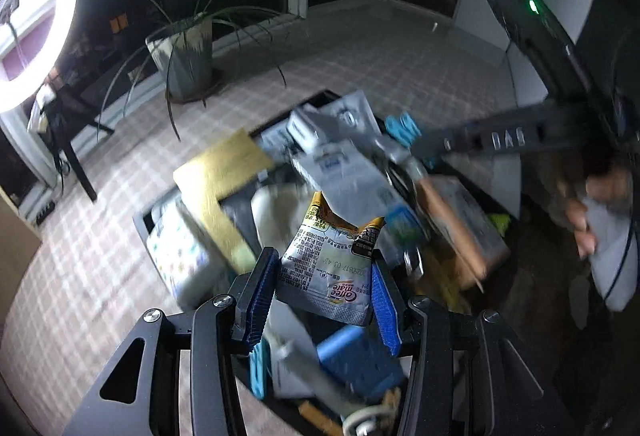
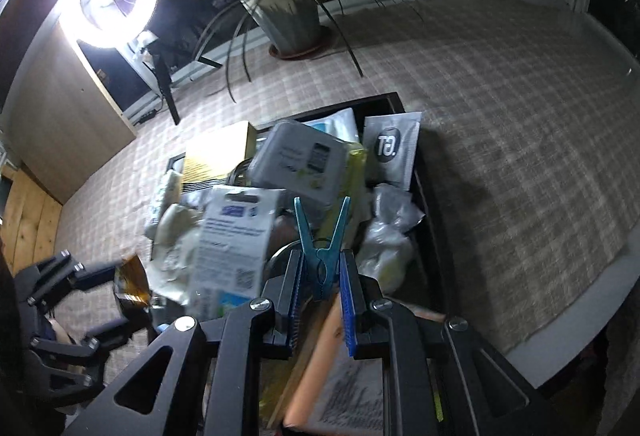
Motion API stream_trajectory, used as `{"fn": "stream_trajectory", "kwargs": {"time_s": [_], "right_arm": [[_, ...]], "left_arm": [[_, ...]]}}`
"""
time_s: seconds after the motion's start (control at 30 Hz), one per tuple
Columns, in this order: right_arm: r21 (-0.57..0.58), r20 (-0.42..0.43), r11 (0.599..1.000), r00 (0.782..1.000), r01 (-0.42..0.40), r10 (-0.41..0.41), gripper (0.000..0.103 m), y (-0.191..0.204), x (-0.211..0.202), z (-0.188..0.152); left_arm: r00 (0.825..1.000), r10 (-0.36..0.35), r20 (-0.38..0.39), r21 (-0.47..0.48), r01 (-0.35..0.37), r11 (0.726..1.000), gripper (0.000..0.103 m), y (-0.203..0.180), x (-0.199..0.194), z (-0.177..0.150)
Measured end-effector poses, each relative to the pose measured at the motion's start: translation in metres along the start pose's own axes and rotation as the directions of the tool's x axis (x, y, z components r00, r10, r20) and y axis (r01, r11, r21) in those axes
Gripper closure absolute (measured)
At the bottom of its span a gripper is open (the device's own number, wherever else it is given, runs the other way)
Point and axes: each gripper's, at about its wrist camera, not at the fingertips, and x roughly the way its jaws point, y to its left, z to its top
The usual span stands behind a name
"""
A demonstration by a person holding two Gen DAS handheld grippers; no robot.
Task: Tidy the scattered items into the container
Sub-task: 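Carry the snack packet and clothespin to the black box with both tools, then open both tools over the black box to drop packet and clothespin, then move the left tool to the green candy on the carpet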
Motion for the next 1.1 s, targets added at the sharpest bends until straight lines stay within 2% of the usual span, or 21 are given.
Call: {"fn": "stream_trajectory", "kwargs": {"time_s": [0.1,0.3,0.4,0.47,0.53,0.63,0.77,0.87,0.97,1.1], "right_arm": [[0.007,-0.021,1.0,1.0,-0.012,0.012,0.088,-0.009,0.011,0.006],[0.019,-0.039,0.999,0.999,-0.028,0.029,0.088,-0.017,0.023,0.008],[0.021,-0.035,0.999,0.999,-0.029,0.03,0.087,-0.018,0.024,0.008],[0.03,-0.035,0.999,0.999,-0.027,0.028,0.08,-0.021,0.024,0.009],[0.042,-0.026,0.999,0.999,-0.021,0.023,0.061,-0.022,0.022,0.009],[0.056,-0.007,0.998,1.0,-0.024,0.024,0.058,-0.023,0.016,0.011],[0.059,0.002,0.998,1.0,-0.019,0.019,0.057,-0.02,0.009,0.012],[0.051,0.012,0.999,1.0,-0.016,0.015,0.052,-0.012,0.004,0.013],[0.04,0.024,0.999,0.999,-0.025,0.024,0.05,0.002,-0.003,0.012],[-0.002,0.047,0.999,0.998,-0.04,0.04,0.05,0.035,-0.013,0.008]], "left_arm": [[1.0,0.007,-0.006,-0.027,-0.007,1.0,0.054,0.007,0.013,0.022],[1.0,0.022,-0.009,-0.026,-0.022,0.999,0.054,0.012,0.032,0.045],[1.0,-0.001,-0.016,-0.009,0.001,1.0,0.049,0.009,0.037,0.05],[1.0,-0.007,-0.028,0.0,0.007,1.0,0.037,0.006,0.039,0.052],[1.0,-0.004,-0.024,-0.013,0.004,1.0,0.034,0.008,0.039,0.054],[1.0,-0.01,-0.023,-0.033,0.009,0.999,0.034,0.014,0.035,0.053],[1.0,0.017,-0.01,-0.059,-0.017,0.998,0.034,0.028,0.024,0.047],[0.999,0.044,-0.007,-0.092,-0.045,0.995,0.034,0.046,0.01,0.036],[0.997,0.077,-0.018,-0.127,-0.079,0.989,0.034,0.064,-0.001,0.018],[0.991,0.13,-0.043,-0.189,-0.136,0.973,0.034,0.099,-0.027,-0.024]]}}
